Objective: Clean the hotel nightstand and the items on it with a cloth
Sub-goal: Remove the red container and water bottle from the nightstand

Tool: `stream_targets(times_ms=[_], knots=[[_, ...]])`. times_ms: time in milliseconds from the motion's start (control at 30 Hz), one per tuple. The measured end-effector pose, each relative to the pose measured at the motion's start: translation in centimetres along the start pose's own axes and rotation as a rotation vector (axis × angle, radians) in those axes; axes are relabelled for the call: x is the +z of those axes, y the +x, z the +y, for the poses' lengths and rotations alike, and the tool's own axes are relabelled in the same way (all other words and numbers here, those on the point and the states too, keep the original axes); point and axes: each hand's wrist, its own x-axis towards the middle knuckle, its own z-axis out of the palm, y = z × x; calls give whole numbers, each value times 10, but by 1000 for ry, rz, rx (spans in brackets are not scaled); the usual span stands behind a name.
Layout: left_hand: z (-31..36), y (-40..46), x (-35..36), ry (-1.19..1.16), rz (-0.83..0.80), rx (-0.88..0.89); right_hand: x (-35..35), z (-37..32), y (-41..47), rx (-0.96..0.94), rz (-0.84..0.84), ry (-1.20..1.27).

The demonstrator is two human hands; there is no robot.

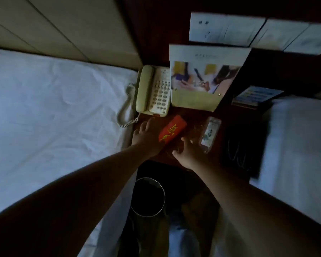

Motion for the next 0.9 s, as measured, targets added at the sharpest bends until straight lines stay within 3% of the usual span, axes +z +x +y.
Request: stream_targets(times_ms=[300,567,733,900], knots=[[0,50,35,156,-123,-127,43,10,49,21,-17,135],[-11,45,77,85,-257,-43,67,11,34,63,-24,56],[-29,7,99,-19,-295,-43,98,8,3,52,-30,196],[-73,-41,139,-328,-292,-200,149,2,-33,36,-73,210]])
